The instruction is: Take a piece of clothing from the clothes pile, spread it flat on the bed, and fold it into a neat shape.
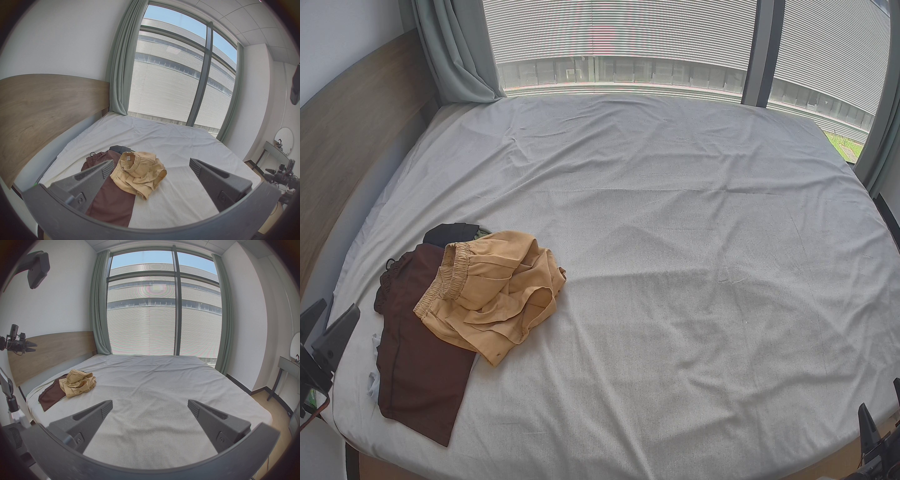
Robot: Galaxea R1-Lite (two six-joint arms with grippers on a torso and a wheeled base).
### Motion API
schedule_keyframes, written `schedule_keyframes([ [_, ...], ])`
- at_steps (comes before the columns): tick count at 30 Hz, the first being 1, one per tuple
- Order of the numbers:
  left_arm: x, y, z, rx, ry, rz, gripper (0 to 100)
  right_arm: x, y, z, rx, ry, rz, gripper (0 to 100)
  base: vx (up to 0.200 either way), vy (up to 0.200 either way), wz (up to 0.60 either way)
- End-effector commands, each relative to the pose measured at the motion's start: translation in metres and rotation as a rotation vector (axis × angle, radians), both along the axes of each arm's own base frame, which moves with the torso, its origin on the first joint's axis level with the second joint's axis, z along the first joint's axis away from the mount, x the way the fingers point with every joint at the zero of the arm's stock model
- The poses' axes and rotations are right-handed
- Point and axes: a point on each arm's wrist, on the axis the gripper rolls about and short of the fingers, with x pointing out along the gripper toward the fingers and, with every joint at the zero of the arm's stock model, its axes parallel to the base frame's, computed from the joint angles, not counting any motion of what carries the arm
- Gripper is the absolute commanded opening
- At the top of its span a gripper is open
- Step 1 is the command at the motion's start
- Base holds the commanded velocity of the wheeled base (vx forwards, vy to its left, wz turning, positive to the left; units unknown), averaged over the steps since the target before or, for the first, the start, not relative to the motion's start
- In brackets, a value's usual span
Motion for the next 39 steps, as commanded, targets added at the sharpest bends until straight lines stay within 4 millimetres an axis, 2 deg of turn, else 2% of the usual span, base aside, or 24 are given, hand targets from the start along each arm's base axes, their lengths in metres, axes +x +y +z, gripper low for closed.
schedule_keyframes([
  [1, 0.020, 0.000, 0.000, -0.001, 0.053, 0.000, 100, 0.000, 0.000, -0.005, -0.002, -0.001, -0.001, 100, 0.000, 0.000, 0.00],
  [15, 0.064, 0.001, 0.003, -0.047, 0.087, -0.021, 100, 0.000, 0.000, -0.005, -0.003, -0.001, -0.001, 100, 0.000, 0.000, 0.00],
  [17, 0.077, 0.002, 0.006, -0.049, 0.083, -0.036, 100, 0.000, 0.000, -0.005, -0.003, -0.001, -0.001, 100, 0.000, 0.000, 0.00],
  [24, 0.101, 0.004, 0.009, -0.052, 0.098, -0.062, 100, 0.000, 0.000, -0.005, -0.002, -0.001, -0.001, 100, 0.000, 0.000, 0.00],
  [27, 0.104, 0.004, 0.008, -0.054, 0.107, -0.072, 100, 0.000, 0.000, -0.005, -0.003, -0.001, -0.001, 100, 0.000, 0.000, 0.00],
  [28, 0.114, 0.008, 0.003, -0.057, 0.139, -0.084, 100, 0.000, 0.000, -0.005, -0.002, -0.001, 0.001, 100, 0.000, 0.000, 0.00],
  [39, 0.150, 0.020, -0.011, -0.049, 0.129, -0.070, 100, 0.000, 0.000, -0.005, -0.002, -0.001, 0.002, 100, 0.000, 0.000, 0.00],
])
